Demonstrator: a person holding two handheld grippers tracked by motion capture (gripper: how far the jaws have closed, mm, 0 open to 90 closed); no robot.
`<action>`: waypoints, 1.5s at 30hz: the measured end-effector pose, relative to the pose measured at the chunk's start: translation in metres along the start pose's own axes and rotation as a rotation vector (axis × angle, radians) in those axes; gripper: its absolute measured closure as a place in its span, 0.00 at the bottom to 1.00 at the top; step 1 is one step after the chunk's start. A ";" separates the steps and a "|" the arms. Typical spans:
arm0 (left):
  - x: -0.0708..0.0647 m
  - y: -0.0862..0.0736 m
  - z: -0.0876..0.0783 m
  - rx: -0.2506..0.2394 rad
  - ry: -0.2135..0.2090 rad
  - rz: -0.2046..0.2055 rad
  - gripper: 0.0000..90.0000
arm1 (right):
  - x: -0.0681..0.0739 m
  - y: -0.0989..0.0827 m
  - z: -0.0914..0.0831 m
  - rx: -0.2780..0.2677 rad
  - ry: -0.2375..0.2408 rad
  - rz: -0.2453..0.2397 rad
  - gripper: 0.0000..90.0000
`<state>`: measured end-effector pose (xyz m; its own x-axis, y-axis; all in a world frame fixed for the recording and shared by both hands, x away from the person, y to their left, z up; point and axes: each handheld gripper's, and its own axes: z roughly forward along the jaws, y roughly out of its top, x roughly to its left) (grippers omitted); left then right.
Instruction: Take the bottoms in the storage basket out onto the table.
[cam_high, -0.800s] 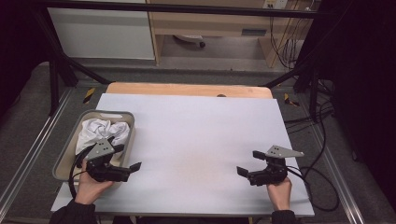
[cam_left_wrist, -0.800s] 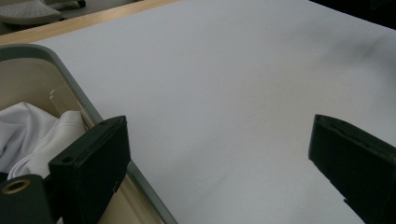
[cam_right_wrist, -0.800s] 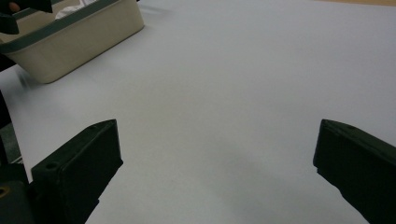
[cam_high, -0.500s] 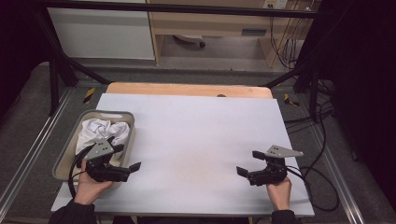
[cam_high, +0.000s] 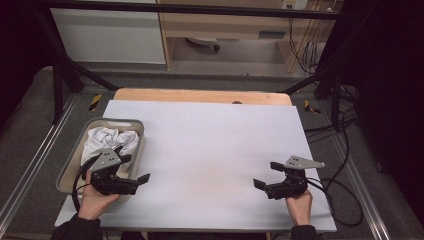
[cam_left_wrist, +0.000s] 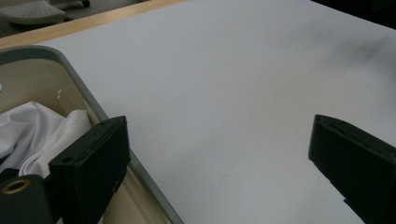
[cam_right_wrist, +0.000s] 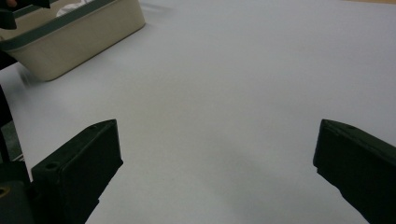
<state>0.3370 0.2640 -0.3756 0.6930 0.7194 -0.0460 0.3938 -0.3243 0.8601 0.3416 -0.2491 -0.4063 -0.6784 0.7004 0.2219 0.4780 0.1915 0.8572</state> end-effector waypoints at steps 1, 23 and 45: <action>0.000 0.000 0.000 0.001 0.001 0.001 0.06 | 0.000 0.000 0.000 0.000 0.000 0.000 0.02; 0.012 -0.002 -0.011 0.012 0.043 -0.009 0.06 | 0.000 -0.001 0.001 0.019 -0.004 -0.007 0.02; 0.026 -0.003 -0.020 0.014 0.084 -0.038 0.06 | -0.001 -0.001 0.003 0.026 -0.004 -0.006 0.02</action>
<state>0.3421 0.2962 -0.3693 0.6243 0.7804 -0.0351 0.4280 -0.3040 0.8511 0.3431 -0.2476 -0.4088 -0.6793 0.7018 0.2145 0.4878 0.2135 0.8464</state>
